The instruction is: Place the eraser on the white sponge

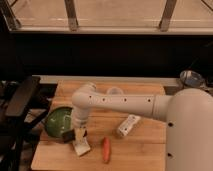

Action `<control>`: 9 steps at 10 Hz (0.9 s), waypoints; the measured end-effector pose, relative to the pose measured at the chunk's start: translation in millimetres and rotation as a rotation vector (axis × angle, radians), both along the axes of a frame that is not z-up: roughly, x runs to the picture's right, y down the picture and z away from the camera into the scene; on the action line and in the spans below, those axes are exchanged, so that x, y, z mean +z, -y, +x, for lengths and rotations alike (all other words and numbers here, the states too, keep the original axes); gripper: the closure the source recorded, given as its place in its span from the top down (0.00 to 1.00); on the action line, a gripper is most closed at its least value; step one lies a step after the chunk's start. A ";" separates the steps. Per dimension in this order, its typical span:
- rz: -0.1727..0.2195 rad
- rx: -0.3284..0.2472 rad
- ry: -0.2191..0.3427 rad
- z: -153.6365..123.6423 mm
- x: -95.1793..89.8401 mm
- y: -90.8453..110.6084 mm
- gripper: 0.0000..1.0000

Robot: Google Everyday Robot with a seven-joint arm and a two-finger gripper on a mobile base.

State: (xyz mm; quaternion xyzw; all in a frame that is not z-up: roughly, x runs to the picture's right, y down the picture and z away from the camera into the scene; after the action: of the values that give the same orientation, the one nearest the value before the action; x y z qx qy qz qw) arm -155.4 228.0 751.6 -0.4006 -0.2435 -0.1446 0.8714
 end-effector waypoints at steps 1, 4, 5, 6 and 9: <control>-0.001 0.003 -0.001 -1.4 4.3 3.2 0.11; 0.021 0.003 -0.031 11.4 -4.2 8.5 0.08; 0.022 0.004 -0.041 15.2 -12.6 4.3 0.02; 0.020 0.006 -0.054 20.5 -21.5 -2.1 0.00; -0.002 0.009 -0.062 29.8 -27.2 -8.9 0.25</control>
State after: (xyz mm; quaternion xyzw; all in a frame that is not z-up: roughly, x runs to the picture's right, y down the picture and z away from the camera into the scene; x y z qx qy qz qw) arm -125.6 236.9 724.4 -0.4046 -0.2186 -0.1278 0.8787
